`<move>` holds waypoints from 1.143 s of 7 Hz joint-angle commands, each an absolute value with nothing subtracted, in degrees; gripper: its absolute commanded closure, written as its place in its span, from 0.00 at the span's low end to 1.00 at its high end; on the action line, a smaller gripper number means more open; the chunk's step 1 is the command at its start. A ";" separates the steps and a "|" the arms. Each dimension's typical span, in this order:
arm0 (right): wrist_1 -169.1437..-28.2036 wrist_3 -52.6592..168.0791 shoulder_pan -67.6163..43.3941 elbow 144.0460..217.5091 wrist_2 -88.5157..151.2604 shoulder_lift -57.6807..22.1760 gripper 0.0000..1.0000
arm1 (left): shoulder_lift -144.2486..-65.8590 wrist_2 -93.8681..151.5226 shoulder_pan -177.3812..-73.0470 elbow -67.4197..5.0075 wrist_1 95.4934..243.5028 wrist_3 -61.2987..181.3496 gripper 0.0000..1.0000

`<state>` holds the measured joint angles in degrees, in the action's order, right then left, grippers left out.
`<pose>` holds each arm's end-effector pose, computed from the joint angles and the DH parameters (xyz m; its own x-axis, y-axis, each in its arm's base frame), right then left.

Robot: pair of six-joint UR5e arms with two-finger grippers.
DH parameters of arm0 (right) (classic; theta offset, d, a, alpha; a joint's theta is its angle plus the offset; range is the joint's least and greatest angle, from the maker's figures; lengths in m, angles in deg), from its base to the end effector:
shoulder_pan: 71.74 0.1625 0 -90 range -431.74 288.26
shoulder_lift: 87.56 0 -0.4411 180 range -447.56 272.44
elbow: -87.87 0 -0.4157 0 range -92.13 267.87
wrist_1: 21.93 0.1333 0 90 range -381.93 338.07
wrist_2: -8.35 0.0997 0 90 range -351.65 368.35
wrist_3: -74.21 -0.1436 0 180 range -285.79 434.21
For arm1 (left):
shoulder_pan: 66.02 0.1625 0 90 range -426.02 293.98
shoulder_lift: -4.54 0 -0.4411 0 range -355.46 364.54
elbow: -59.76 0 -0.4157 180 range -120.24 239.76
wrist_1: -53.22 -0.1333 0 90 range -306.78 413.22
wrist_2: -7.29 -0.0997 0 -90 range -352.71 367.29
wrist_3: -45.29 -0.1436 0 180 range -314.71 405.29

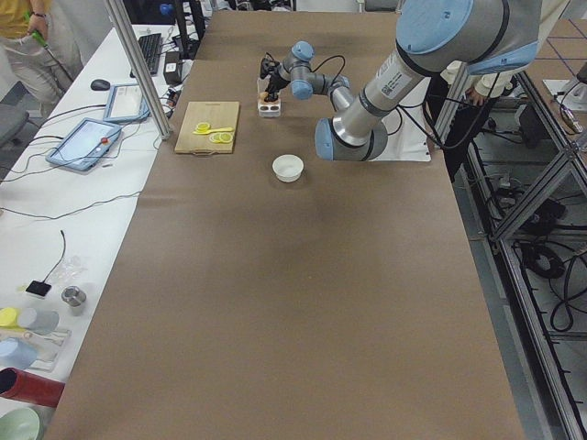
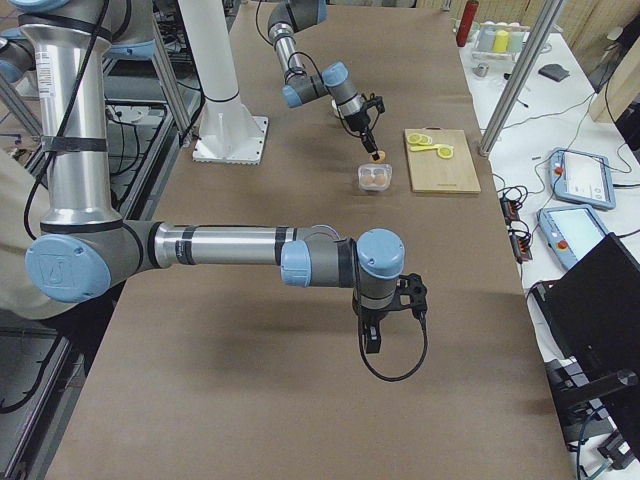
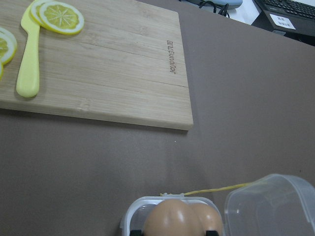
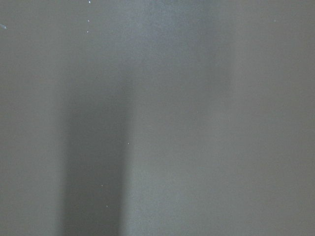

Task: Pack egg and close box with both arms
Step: 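Lower the egg into the empty slot and open the left gripper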

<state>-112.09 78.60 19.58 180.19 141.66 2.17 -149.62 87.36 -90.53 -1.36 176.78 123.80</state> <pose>0.0468 -0.5205 0.6850 0.7278 -0.0887 0.6801 0.0328 0.9950 0.0947 0.7572 -0.5189 0.0727 0.4324 0.0185 -0.9015 0.4784 0.8427 0.2468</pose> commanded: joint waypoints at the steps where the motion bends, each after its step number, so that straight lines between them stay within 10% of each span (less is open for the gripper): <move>1: -112.10 78.61 19.49 180.07 141.68 2.18 0.00 | -149.62 87.36 -90.54 0.51 177.32 123.61 0.68; 8: -112.10 78.61 19.05 179.98 141.59 1.82 0.00 | -149.71 87.36 -89.14 0.79 178.20 123.69 0.65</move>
<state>-112.10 78.61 19.06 179.99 141.59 1.83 -149.64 87.36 -89.43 0.91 178.27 123.69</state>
